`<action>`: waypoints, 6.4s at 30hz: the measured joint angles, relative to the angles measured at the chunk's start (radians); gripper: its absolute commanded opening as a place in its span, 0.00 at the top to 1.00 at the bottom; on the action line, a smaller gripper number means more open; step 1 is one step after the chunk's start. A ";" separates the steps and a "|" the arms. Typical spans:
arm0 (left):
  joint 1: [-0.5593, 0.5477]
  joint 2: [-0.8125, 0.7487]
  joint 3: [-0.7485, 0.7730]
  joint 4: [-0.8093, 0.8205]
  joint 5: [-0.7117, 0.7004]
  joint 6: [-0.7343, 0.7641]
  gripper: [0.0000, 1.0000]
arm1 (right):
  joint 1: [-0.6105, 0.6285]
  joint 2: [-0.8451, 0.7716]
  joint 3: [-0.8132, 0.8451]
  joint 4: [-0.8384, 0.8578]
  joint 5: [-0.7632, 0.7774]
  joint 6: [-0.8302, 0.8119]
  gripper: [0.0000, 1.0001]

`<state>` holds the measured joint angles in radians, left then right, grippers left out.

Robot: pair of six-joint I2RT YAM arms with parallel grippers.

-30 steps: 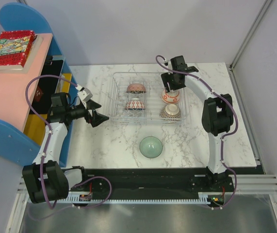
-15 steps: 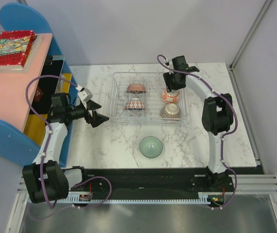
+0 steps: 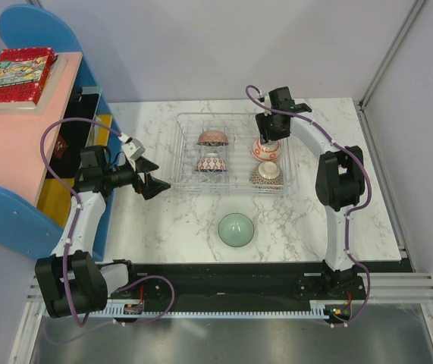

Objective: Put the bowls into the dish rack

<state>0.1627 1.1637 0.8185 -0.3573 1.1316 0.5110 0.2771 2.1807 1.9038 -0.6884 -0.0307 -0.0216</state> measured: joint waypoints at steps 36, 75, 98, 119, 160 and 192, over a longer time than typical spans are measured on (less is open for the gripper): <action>0.000 -0.007 -0.001 0.000 0.002 0.002 0.00 | -0.008 -0.001 0.007 0.002 -0.055 -0.005 0.60; 0.000 -0.007 -0.001 0.000 0.005 0.003 0.00 | 0.016 0.058 0.080 0.058 0.064 -0.034 0.58; -0.076 -0.157 0.008 -0.171 0.145 0.139 0.00 | 0.011 -0.048 0.010 0.018 0.028 -0.031 0.02; -0.789 0.284 0.069 -0.074 -0.478 0.023 0.00 | 0.008 -0.681 -0.351 -0.120 -0.334 -0.192 0.02; -0.893 0.558 0.221 -0.076 -0.491 -0.006 0.98 | -0.006 -0.886 -0.432 -0.136 -0.320 -0.206 0.03; -0.445 0.409 0.552 -0.118 -0.079 -0.081 0.98 | 0.028 -0.576 -0.609 0.830 -1.016 0.786 0.03</action>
<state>-0.2825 1.5726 1.3701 -0.4755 1.0531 0.4301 0.3054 1.6043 1.2949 0.1417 -1.0466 0.7647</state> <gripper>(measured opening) 0.049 0.974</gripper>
